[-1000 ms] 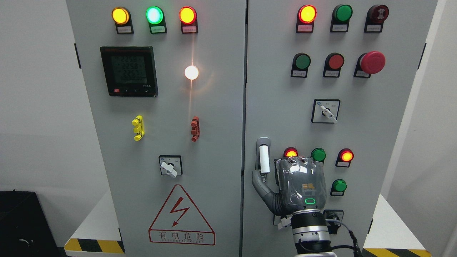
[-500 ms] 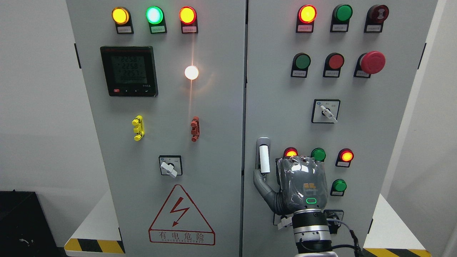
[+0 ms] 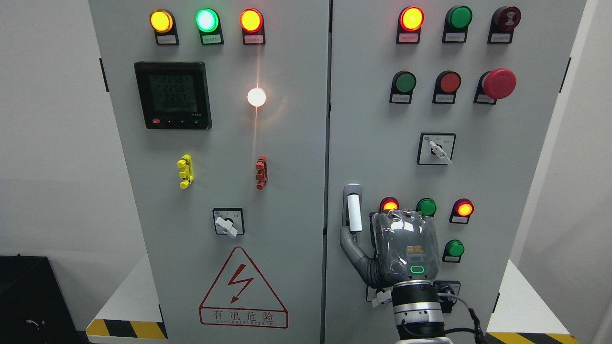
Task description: Release door handle
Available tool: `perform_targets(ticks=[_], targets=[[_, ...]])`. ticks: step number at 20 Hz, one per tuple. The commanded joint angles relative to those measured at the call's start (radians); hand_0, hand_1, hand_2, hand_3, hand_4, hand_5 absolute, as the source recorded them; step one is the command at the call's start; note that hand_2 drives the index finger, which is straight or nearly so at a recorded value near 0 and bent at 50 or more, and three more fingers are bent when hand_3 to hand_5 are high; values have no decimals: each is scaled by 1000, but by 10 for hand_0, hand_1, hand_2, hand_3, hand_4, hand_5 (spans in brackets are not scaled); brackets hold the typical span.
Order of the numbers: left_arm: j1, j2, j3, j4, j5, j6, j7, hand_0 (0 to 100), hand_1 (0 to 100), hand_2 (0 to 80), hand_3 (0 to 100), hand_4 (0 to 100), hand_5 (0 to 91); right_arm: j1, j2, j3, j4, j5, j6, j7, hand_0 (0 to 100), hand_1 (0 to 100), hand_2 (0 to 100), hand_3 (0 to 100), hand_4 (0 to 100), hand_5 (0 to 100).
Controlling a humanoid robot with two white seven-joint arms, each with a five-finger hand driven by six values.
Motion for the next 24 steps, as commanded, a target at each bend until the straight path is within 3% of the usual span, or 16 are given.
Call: perform_targets(ticks=[1, 24], targets=[[17, 0, 0, 1, -1, -1, 0, 120, 556, 0, 0, 0, 0, 1, 0, -4, -2, 8, 1, -2, 482, 251, 936, 1000, 1000, 937], [17, 0, 0, 0, -1, -1, 0, 120, 556, 0, 0, 0, 0, -3, 0, -7, -6, 9, 30, -6, 491, 268, 938, 1000, 1000, 938]])
